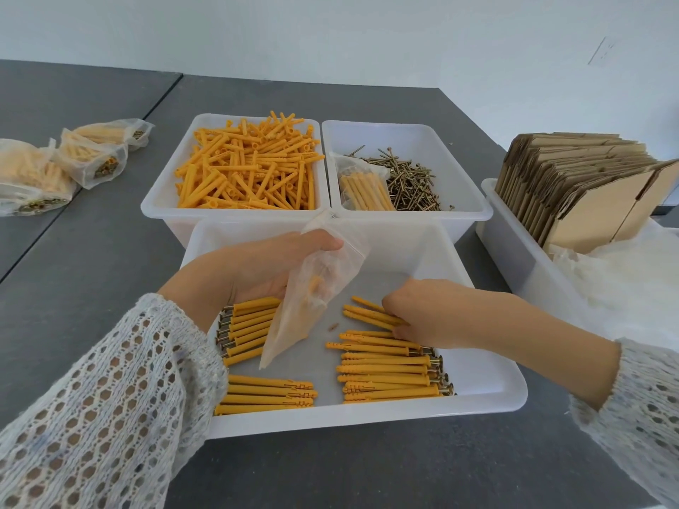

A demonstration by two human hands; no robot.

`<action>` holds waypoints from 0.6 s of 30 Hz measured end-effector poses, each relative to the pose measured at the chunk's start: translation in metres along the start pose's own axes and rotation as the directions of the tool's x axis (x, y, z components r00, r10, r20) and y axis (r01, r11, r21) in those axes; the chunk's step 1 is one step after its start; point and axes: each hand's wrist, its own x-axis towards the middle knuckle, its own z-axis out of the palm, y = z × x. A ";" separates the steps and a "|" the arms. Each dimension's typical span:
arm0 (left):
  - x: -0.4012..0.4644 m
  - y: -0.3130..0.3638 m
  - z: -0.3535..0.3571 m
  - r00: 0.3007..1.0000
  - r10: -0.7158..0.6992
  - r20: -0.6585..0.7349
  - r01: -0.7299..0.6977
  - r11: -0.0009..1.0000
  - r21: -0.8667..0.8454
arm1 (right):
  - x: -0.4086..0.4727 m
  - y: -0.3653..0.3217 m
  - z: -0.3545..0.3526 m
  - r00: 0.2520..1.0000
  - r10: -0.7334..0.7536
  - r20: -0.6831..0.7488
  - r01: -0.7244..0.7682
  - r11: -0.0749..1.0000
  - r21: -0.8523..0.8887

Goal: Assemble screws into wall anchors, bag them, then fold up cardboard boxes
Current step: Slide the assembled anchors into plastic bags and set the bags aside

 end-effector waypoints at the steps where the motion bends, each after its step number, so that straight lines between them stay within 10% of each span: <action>1: 0.000 0.000 0.000 1.000 -0.002 -0.003 0.002 1.000 0.005 | 0.000 -0.001 0.000 1.000 0.003 -0.004 -0.003 1.000 -0.020; 11: -0.003 0.001 -0.002 1.000 0.000 0.010 0.001 1.000 -0.018 | -0.020 0.008 -0.023 0.999 0.034 0.017 -0.035 0.996 0.086; 18: -0.005 0.006 0.000 0.998 0.021 0.057 -0.016 0.996 -0.084 | -0.056 0.039 -0.091 0.914 0.193 -0.356 -0.242 0.965 -0.099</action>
